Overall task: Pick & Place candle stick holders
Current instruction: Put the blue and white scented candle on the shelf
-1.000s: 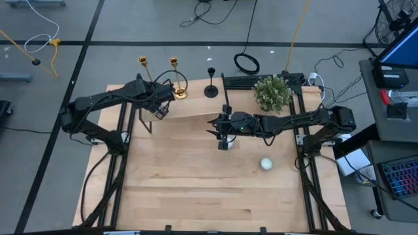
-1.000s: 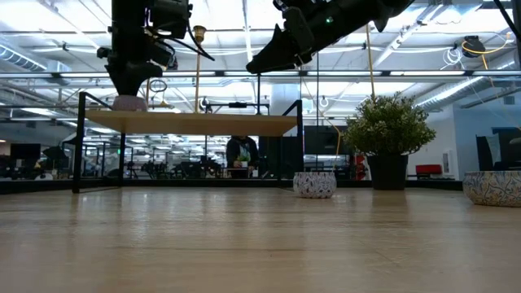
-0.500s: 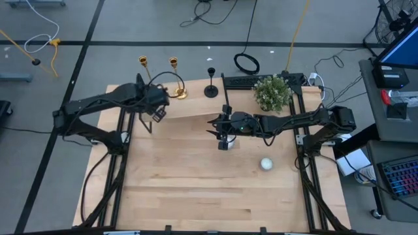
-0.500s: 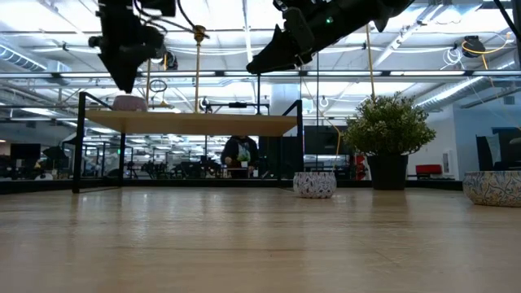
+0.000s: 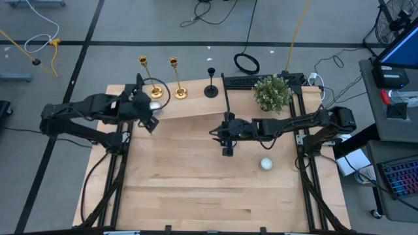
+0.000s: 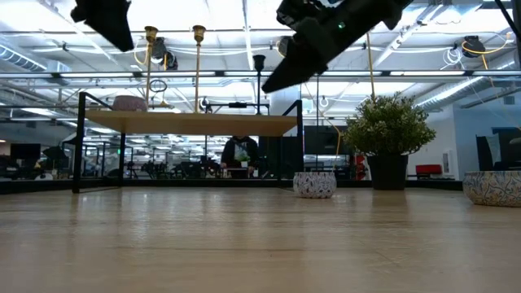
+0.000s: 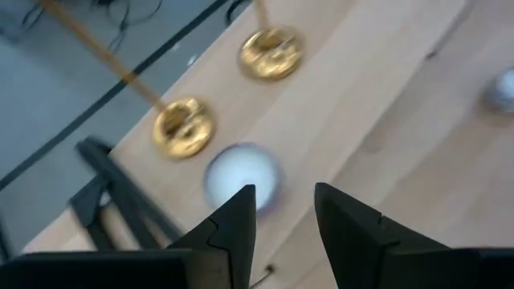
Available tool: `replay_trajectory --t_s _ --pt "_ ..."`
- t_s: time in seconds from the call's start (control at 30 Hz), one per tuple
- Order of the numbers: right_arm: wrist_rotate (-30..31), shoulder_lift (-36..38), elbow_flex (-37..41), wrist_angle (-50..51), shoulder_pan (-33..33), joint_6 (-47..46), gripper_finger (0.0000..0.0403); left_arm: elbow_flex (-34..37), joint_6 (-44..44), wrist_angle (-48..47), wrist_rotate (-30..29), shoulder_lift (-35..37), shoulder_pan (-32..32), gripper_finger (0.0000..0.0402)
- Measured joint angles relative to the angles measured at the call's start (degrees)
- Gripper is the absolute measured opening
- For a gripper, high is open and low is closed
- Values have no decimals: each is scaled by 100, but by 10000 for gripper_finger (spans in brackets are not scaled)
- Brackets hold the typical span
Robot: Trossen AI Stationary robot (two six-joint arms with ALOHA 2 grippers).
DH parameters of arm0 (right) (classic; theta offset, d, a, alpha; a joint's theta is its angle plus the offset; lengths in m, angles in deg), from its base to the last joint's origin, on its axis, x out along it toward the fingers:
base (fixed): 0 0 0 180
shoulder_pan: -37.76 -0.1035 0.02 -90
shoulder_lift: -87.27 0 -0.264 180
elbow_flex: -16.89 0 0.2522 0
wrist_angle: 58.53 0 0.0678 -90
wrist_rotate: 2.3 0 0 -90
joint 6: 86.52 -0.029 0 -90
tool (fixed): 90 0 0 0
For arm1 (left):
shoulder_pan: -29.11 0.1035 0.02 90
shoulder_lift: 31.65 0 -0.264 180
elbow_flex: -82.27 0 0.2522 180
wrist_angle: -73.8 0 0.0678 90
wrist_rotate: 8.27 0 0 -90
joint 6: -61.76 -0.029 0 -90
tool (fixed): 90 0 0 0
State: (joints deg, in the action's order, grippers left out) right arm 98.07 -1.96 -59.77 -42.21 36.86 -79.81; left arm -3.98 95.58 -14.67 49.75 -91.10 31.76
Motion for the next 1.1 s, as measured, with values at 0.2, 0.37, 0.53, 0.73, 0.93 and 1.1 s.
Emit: replay_trajectory --t_s 0.2,0.37,0.53,0.73,0.93,1.1 --pt "31 0 2 840 -230 -460 155 22 186 220 -511 0 -911 136" --pt "457 0 2 1413 -266 -981 155 433 849 300 -857 -7 -1600 136" --pt "1028 0 2 2287 -225 -1667 155 1354 1508 929 -1109 -10 -2338 136" --pt "1051 0 375 2311 -134 -2185 155 2664 1045 3315 -1134 -15 -3114 136" --pt "960 0 1196 989 43 -2228 155 3612 -250 5848 -923 -15 -3480 136" --pt "487 0 1780 -373 193 -2209 155 3990 -690 6636 -943 -17 -3488 136"
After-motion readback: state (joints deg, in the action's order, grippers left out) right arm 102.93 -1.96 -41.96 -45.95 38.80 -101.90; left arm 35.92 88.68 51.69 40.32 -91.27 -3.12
